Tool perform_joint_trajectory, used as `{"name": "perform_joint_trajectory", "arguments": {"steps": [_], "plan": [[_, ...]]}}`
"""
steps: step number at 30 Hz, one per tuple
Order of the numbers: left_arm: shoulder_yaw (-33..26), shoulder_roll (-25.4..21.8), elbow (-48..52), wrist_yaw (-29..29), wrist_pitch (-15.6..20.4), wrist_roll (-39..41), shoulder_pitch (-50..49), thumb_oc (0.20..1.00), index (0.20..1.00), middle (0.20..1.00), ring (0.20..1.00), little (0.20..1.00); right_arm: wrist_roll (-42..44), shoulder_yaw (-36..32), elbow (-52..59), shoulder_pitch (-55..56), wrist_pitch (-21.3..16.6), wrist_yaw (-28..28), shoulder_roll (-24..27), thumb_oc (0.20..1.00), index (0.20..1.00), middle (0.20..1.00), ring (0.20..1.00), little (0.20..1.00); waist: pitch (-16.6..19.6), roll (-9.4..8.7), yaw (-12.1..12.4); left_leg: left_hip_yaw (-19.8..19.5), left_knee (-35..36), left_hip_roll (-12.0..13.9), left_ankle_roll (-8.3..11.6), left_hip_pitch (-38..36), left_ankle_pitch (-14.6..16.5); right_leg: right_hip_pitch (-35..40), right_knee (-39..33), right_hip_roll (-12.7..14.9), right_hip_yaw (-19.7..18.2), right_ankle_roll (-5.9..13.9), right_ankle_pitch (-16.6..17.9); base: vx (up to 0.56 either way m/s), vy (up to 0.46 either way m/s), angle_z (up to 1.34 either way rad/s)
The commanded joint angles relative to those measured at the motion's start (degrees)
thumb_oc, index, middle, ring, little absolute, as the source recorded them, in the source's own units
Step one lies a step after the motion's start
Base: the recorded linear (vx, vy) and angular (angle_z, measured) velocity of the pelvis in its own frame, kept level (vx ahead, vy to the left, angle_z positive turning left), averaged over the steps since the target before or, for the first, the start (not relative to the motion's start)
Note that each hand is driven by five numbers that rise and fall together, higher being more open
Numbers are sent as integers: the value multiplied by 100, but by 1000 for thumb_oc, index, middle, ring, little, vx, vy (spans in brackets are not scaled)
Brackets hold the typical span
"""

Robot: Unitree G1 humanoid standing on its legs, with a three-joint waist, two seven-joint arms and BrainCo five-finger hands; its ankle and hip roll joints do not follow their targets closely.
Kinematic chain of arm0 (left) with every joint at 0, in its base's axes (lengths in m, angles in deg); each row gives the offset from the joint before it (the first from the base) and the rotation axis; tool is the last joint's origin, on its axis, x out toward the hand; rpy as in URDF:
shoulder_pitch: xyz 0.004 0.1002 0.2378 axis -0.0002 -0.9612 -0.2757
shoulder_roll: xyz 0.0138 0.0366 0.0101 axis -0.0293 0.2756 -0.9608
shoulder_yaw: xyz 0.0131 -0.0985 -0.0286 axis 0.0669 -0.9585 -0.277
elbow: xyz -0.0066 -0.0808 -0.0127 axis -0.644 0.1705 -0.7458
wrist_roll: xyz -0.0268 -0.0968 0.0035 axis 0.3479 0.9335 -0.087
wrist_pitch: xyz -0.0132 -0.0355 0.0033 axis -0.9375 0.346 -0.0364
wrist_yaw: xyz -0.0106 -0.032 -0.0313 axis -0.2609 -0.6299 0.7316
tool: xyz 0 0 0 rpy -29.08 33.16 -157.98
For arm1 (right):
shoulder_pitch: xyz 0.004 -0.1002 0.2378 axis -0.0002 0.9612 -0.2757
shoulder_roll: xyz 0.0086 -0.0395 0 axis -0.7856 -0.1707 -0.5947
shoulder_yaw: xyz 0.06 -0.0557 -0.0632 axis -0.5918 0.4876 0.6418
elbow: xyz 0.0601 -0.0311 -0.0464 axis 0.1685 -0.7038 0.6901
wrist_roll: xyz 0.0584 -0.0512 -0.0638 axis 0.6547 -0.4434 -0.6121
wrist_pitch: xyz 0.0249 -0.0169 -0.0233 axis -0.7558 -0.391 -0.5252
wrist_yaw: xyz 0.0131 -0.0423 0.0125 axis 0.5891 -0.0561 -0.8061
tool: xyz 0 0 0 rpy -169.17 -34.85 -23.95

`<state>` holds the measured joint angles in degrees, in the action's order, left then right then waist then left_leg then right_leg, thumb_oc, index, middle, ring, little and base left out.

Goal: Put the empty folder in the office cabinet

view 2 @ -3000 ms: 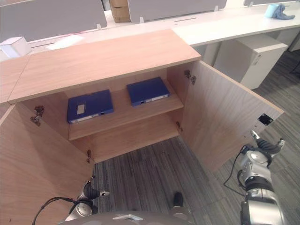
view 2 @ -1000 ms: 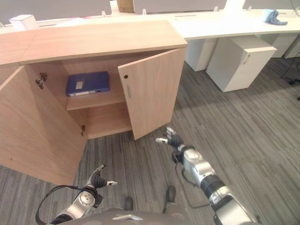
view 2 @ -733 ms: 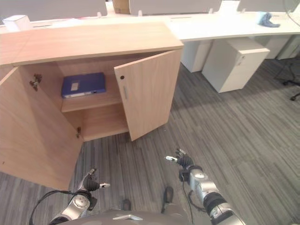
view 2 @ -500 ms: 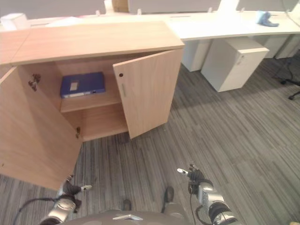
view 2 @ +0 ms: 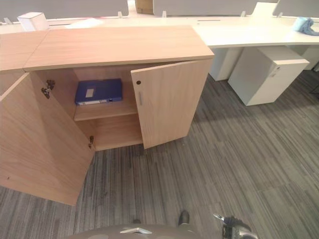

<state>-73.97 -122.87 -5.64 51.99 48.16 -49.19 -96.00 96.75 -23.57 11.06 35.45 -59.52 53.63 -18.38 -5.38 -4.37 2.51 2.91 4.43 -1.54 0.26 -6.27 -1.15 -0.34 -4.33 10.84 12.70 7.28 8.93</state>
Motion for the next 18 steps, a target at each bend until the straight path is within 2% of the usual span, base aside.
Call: {"name": "perform_joint_trajectory", "arguments": {"steps": [1,9,18], "plan": [[48,-334,71,109,79,-230,100,1000,1000,1000,1000,1000,-87,300,-196,-481,-60,-46,-128,1000,1000,1000,1000,1000,-94,-302,42,35,57,-365,-130,50,730,-718,138,541,-277,673,352,13,-1,7],[304,-225,198,145,107,-218,336,1000,1000,1000,1000,1000,-3,316,-89,-474,-119,-98,-109,1000,1000,1000,1000,1000,-130,-355,26,32,57,-323,-113,47,713,-713,149,508,-262,662,329,5,0,0],[592,-85,900,341,113,-290,715,1000,1000,1000,1000,1000,155,260,52,-336,-186,-156,-103,1000,1000,1000,1000,1000,-131,-509,-70,146,57,-230,-84,-38,765,-698,138,384,-351,632,288,0,0,0]]}}
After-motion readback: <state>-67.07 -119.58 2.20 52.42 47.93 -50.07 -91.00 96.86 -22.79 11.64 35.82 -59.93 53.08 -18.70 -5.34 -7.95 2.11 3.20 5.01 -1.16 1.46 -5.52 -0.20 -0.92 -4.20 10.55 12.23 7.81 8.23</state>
